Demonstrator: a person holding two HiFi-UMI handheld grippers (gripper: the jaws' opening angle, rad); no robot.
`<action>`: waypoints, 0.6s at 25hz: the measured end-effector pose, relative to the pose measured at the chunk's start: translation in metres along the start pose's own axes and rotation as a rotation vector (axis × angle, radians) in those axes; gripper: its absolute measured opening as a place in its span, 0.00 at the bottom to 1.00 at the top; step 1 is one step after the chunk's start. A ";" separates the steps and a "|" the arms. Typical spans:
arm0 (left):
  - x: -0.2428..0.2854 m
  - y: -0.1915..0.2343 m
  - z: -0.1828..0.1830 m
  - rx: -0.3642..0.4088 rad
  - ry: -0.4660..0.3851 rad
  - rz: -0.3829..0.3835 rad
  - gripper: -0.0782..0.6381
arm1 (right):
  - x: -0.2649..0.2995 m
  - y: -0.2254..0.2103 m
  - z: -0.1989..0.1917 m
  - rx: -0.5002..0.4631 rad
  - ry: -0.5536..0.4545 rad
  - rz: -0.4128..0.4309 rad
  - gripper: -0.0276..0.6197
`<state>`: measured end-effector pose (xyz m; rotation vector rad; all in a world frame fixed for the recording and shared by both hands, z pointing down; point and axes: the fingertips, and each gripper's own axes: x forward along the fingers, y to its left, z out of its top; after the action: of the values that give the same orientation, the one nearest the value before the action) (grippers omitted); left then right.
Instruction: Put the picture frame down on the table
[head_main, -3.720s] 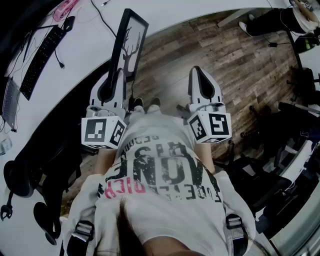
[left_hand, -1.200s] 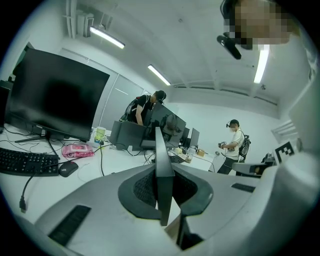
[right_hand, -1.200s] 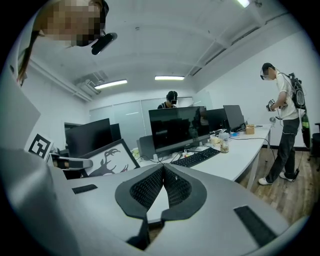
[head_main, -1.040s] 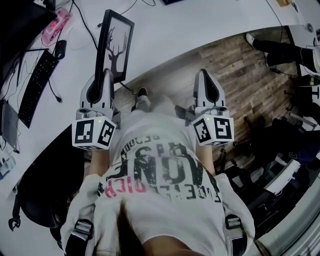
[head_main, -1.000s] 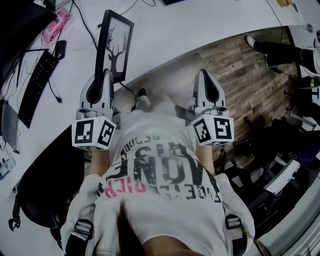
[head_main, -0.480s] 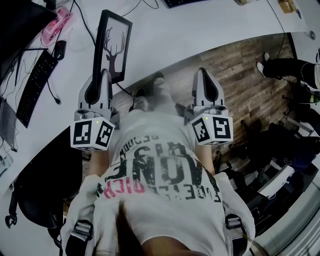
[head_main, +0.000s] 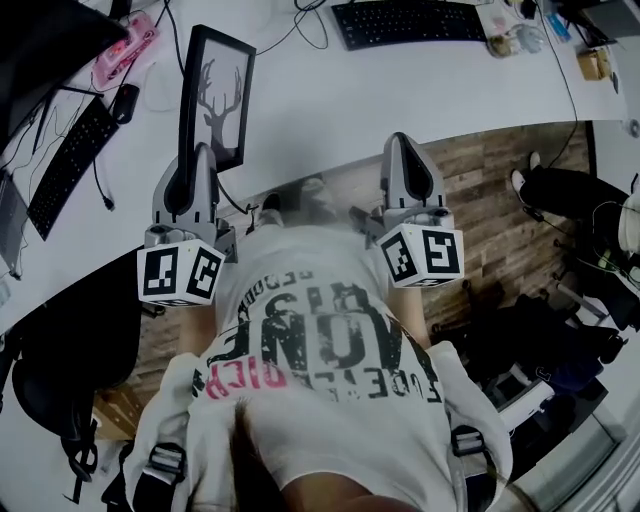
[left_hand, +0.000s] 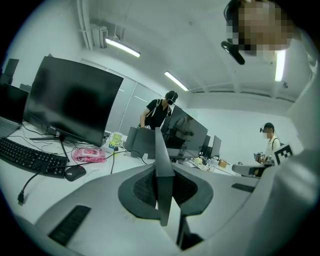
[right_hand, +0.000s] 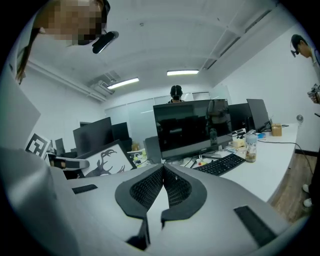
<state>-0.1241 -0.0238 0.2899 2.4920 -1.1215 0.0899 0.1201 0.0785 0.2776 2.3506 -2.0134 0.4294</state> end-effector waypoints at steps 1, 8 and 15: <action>0.003 -0.002 0.002 -0.002 -0.009 0.015 0.14 | 0.006 -0.004 0.003 -0.003 0.001 0.015 0.04; 0.022 -0.012 0.004 -0.025 -0.040 0.094 0.14 | 0.036 -0.028 0.012 -0.015 0.018 0.094 0.04; 0.031 -0.027 0.000 -0.046 -0.076 0.163 0.14 | 0.050 -0.052 0.017 -0.029 0.032 0.158 0.04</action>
<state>-0.0833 -0.0294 0.2880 2.3783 -1.3412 0.0146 0.1805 0.0355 0.2805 2.1628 -2.1833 0.4353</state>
